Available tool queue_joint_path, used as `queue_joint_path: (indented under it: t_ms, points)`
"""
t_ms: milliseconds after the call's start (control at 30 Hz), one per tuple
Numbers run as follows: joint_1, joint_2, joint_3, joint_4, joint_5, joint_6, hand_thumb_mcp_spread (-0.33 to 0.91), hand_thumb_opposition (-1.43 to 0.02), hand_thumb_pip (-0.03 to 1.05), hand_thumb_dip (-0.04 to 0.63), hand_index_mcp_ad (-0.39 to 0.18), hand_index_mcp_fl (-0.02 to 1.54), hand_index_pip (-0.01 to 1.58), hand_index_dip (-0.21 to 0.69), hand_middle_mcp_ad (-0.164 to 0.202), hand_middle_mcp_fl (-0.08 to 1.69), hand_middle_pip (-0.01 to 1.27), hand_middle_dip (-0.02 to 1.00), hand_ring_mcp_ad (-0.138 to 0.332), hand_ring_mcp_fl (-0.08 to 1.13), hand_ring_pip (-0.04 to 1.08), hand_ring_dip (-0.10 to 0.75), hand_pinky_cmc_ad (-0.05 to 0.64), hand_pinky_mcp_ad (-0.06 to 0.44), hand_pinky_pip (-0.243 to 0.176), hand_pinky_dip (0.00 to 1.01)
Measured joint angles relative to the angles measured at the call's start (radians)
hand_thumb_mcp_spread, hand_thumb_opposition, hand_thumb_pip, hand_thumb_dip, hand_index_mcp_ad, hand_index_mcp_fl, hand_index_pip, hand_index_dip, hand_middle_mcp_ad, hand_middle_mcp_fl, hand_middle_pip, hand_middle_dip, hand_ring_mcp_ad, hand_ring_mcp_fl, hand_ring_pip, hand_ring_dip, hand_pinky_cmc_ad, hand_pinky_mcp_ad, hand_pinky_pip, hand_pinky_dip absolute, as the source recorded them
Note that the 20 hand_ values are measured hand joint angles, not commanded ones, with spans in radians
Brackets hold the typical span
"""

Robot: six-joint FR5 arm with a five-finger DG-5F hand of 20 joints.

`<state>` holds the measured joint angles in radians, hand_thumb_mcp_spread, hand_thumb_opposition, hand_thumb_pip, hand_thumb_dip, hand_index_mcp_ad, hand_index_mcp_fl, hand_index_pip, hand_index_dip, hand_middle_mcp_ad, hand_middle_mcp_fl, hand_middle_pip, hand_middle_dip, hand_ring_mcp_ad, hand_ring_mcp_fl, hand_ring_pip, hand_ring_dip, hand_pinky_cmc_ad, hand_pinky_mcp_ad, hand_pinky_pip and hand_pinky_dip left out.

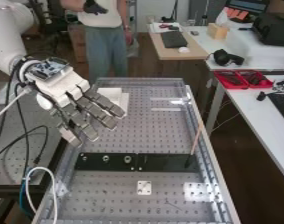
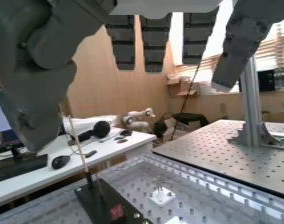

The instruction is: Grab the larger nut and place it in the white container

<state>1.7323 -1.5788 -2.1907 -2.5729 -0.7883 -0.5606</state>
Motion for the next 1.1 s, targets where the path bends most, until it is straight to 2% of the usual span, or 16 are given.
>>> queue_joint_path:
  t_ms: [100, 267, 500, 633, 767, 867, 1100]
  points:
    - [0.034, -0.039, -0.004, 0.047, 0.110, 0.008, 0.25, -0.77, 0.56, 0.126, -0.038, 0.05, 0.43, -0.010, 0.061, 0.08, 0.14, 0.23, 0.192, 0.00, 0.10, 0.157, 0.398, 0.344, -0.106, 0.68]
    - [0.083, -0.109, -0.005, 0.151, 0.271, 0.018, 0.25, -0.77, 0.56, 0.141, -0.054, 0.05, 0.68, 0.000, 0.061, 0.06, 0.14, 0.23, 0.192, 0.00, 0.10, 0.155, 0.398, 0.344, -0.106, 0.68]
    - [0.115, -0.204, -0.005, 0.272, 0.383, 0.022, 0.26, -0.79, 0.60, 0.154, -0.068, 0.04, 0.90, 0.017, 0.063, 0.00, 0.14, 0.23, 0.192, 0.00, 0.10, 0.155, 0.398, 0.344, -0.106, 0.68]
    - [0.127, -0.240, -0.016, 0.378, 0.436, -0.009, 0.28, -0.80, 0.62, 0.157, -0.072, 0.02, 1.08, 0.033, 0.063, 0.00, 0.14, 0.23, 0.192, 0.00, 0.10, 0.155, 0.398, 0.344, -0.105, 0.68]
    - [0.140, -0.261, -0.042, 0.513, 0.488, -0.079, 0.28, -0.82, 0.63, 0.157, -0.082, 0.02, 1.24, 0.051, 0.061, 0.01, 0.14, 0.23, 0.192, 0.00, 0.10, 0.155, 0.398, 0.347, -0.105, 0.69]
    - [0.147, -0.274, -0.050, 0.556, 0.512, -0.103, 0.28, -0.82, 0.64, 0.155, -0.087, 0.02, 1.35, 0.082, 0.063, 0.01, 0.14, 0.23, 0.192, 0.00, 0.10, 0.155, 0.398, 0.344, -0.112, 0.68]
    - [0.163, -0.300, -0.051, 0.538, 0.562, -0.080, 0.29, -0.84, 0.64, 0.175, -0.087, 0.01, 1.47, 0.140, 0.063, 0.00, 0.14, 0.23, 0.192, 0.00, 0.10, 0.155, 0.398, 0.347, -0.112, 0.69]
